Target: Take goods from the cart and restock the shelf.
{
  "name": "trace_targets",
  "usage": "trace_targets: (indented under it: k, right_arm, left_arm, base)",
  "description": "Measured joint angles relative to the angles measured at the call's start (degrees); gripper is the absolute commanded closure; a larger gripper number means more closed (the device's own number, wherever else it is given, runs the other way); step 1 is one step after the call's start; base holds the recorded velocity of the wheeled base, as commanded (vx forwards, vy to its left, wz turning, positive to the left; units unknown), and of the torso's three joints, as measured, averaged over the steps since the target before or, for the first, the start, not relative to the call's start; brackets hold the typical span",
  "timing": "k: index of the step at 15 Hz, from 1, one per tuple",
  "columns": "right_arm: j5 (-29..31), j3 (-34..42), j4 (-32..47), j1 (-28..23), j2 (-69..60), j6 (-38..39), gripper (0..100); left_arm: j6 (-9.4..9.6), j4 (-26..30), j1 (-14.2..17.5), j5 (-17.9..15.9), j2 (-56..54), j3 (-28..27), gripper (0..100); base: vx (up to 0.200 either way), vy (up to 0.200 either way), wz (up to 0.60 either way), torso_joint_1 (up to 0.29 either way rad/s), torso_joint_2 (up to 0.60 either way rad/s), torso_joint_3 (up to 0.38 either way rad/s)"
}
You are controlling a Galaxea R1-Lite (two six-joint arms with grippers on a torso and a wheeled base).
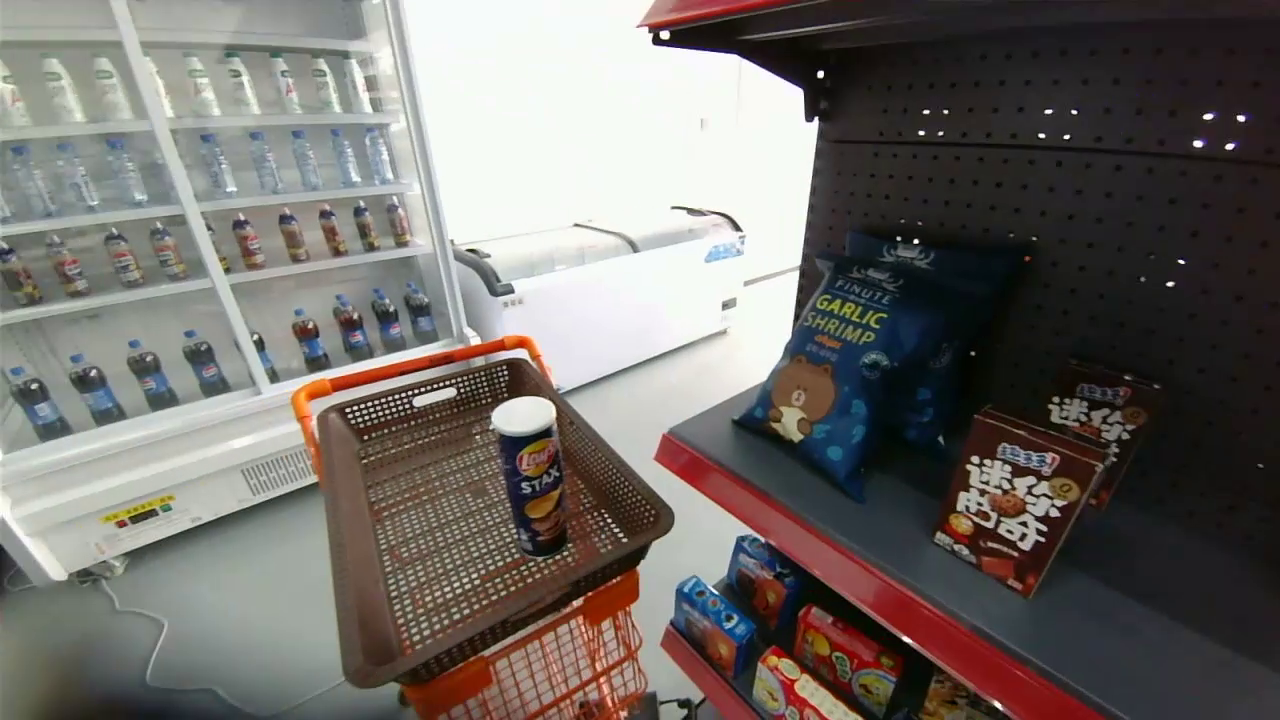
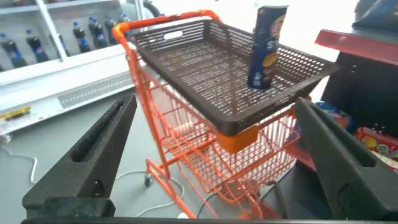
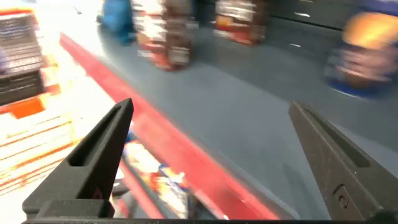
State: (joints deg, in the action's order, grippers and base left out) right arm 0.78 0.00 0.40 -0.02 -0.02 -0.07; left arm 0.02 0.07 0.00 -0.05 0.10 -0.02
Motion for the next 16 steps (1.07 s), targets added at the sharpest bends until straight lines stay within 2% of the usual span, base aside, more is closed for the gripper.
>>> trace_targets:
  k: [6,10,13,16]
  right_arm:
    - [0.01,0.00,-0.02,0.02,0.00,0.00,0]
    - [0.01,0.00,-0.02,0.10,0.00,0.05,0]
    - [0.00,0.00,-0.09,-0.02,0.00,0.02,0]
    - [0.00,0.00,-0.07,-0.02,0.00,0.00,0]
  left_arm:
    - [0.79,0.02,0.00,-1.29,0.00,0.02,0]
    - [1.21,0.66,0.05,-0.52,0.26,-1.73,0]
    - [2.84,3.29,-0.93,-0.73,7.06,-11.52,0]
    - [5.39,4.72,-1.79,-0.99,21.09,-20.97,0]
  base:
    - [0.000,0.000,0.00,0.000,0.00,0.000]
    - [0.000,0.000,0.00,0.000,0.00,0.000]
    - [0.000,0.000,0.00,0.000,0.00,0.000]
    - [0.000,0.000,0.00,0.000,0.00,0.000]
